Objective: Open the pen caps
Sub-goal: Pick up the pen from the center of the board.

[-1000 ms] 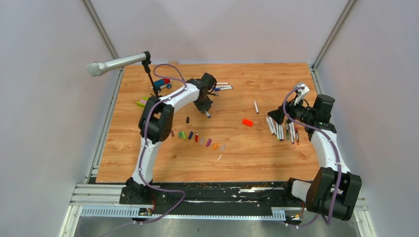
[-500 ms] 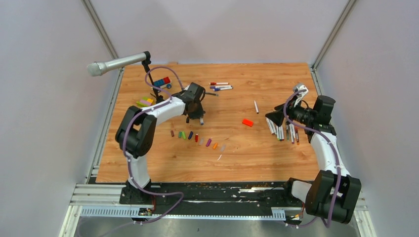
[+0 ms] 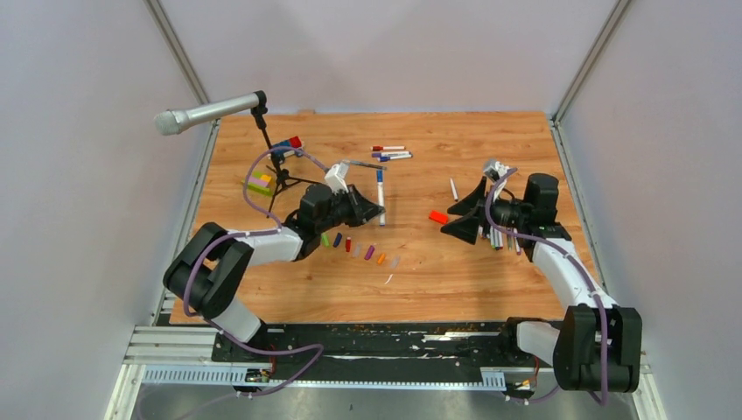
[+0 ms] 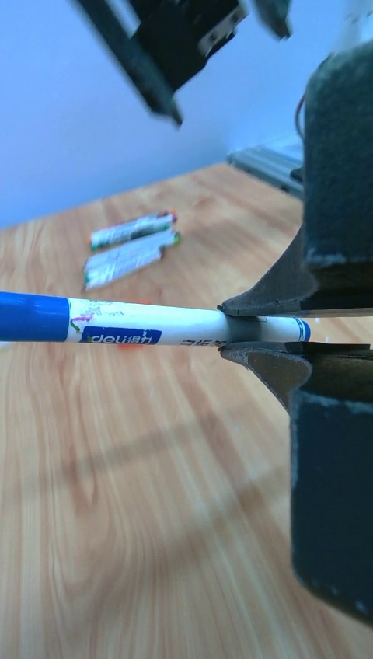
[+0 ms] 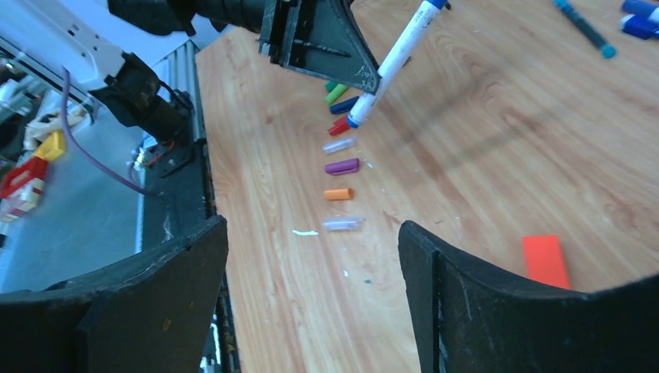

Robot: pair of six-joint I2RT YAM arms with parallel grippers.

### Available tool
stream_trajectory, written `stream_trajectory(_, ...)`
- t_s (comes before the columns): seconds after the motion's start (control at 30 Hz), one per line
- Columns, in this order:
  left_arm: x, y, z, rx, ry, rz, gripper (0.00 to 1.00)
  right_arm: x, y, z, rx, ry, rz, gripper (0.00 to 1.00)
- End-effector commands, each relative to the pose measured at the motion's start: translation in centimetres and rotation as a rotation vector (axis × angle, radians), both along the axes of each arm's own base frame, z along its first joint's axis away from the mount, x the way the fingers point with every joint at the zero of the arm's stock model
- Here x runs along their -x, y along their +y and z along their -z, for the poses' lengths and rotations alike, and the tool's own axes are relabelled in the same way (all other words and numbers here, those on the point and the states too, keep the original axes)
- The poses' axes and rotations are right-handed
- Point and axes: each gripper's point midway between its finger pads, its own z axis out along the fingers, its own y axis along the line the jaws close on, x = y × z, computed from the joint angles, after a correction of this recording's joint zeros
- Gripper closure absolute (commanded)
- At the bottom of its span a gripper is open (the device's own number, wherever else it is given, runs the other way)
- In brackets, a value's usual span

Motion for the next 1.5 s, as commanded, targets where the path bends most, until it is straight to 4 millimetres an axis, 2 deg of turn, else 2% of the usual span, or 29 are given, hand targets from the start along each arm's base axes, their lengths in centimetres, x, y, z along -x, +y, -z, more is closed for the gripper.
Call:
stream_trajectory(0.0, 3.1, -3.2, -9.7, 0.310, -0.311, 0.134, 1.00, 0.2, 1.7, -1.6, -0.069, 0.032, -0.013, 0.19)
stream_trajectory(0.13, 5.2, -4.9, -10.6, 0.388, -0.338, 0.160, 1.00, -0.9, 3.1, -0.8, -0.095, 0.147, 0.077, 0.16)
stream_trajectory(0.27, 6.4, -6.8, -10.4, 0.427, -0.325, 0.177, 1.00, -1.5, 3.9, -0.3, -0.125, 0.243, 0.136, 0.16)
stream_trajectory(0.5, 7.9, -9.4, -9.6, 0.462, -0.294, 0.224, 1.00, -1.9, 4.6, -0.3, -0.137, 0.270, 0.148, 0.19)
stream_trajectory(0.83, 9.3, -11.2, -9.1, 0.464, -0.276, 0.259, 1.00, -2.1, 5.1, 0.7, -0.132, 0.322, 0.157, 0.28)
stream_trajectory(1.07, 9.8, -11.9, -8.6, 0.446, -0.264, 0.277, 0.99, -1.6, 5.8, 0.6, -0.144, 0.340, 0.117, 0.55)
stream_trajectory(1.13, 9.8, -11.8, -8.4, 0.442, -0.257, 0.273, 0.97, -1.2, 6.1, 0.4, -0.146, 0.333, 0.088, 0.68)
stream_trajectory(1.23, 9.8, -11.7, -8.2, 0.432, -0.254, 0.265, 0.92, -0.7, 6.3, 0.1, -0.146, 0.321, 0.050, 0.99)
stream_trajectory(1.47, 10.7, -10.7, -8.4, 0.341, -0.309, 0.298, 0.56, 0.0, 6.4, -0.6, -0.129, 0.255, -0.008, 1.00)
